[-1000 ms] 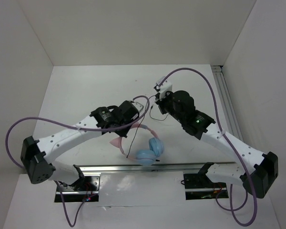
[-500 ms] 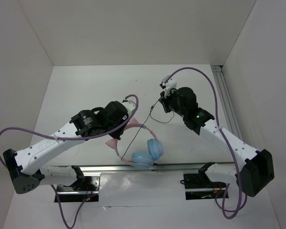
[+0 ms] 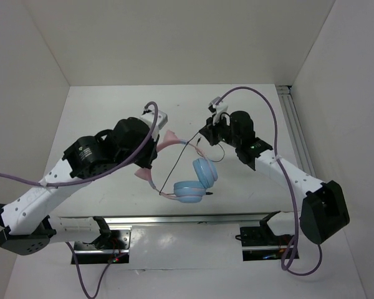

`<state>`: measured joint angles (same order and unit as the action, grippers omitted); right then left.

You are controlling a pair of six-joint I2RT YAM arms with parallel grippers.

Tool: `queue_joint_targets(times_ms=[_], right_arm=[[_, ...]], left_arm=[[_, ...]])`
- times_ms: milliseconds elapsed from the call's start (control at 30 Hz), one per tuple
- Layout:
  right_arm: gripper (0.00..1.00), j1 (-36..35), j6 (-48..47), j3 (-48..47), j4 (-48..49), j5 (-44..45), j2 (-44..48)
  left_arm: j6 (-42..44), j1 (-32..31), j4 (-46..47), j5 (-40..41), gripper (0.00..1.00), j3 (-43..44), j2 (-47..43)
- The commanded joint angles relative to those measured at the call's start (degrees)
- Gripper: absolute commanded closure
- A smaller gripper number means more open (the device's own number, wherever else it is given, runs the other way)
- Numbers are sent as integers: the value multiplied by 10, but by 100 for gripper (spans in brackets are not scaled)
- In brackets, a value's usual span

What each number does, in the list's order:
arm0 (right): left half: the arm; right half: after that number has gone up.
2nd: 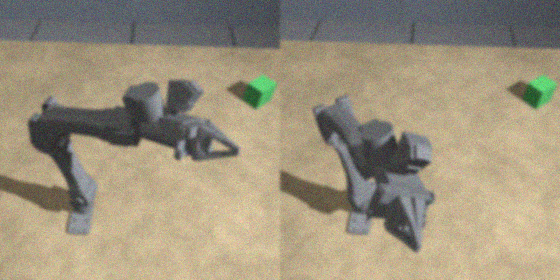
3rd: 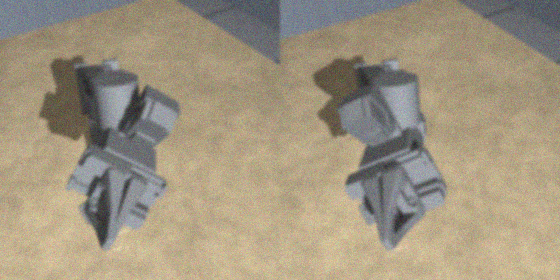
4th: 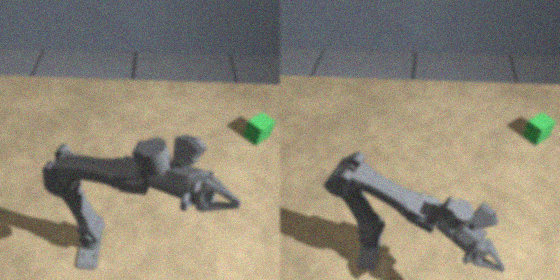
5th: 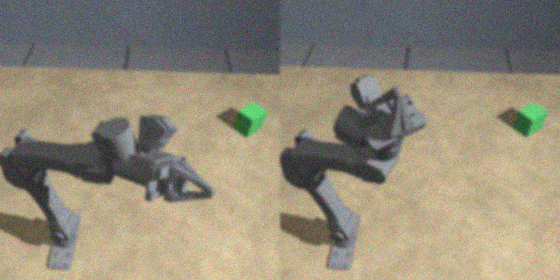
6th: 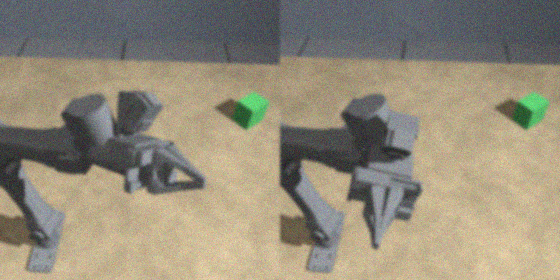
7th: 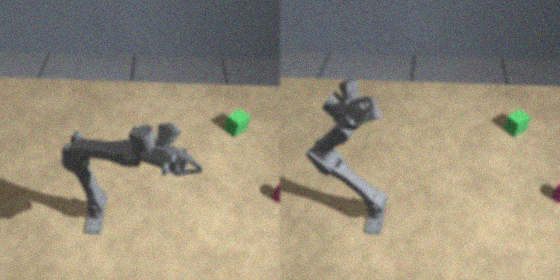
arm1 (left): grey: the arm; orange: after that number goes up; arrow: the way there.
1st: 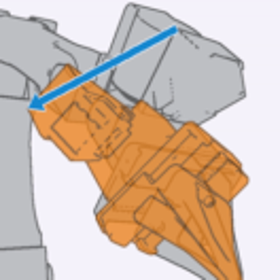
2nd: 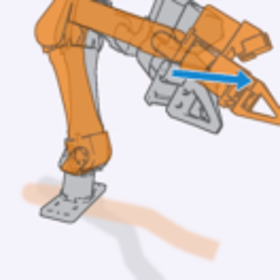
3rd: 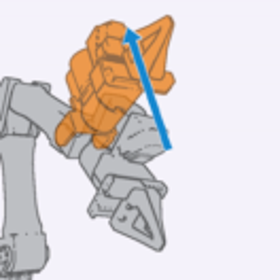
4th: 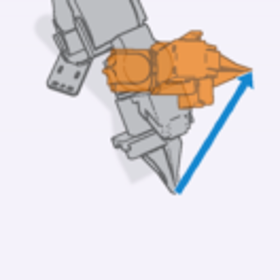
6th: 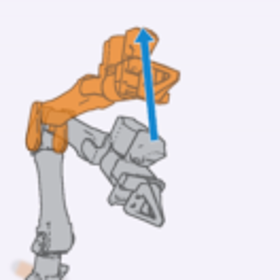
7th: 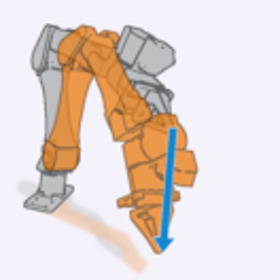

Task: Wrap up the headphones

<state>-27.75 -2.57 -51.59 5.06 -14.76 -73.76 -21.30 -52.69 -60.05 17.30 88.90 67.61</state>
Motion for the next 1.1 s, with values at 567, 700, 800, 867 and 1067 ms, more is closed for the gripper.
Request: queue_joint_targets(times_ms=[567,700,800,867,1067], right_arm=[[71,-45,267,13,612,-271,-398],[81,-40,330,4,724,-277,-484],[81,-35,351,-16,729,-284,-513],[77,-35,351,-16,729,-284,-527],[93,-29,343,-3,711,-273,-538]], left_arm=[[-146,-7,19,84,100,172,1],[-168,4,13,116,100,172,-9],[-182,10,13,135,100,177,-15],[-193,17,-1,152,100,183,-15],[-207,76,21,141,100,167,-15]])
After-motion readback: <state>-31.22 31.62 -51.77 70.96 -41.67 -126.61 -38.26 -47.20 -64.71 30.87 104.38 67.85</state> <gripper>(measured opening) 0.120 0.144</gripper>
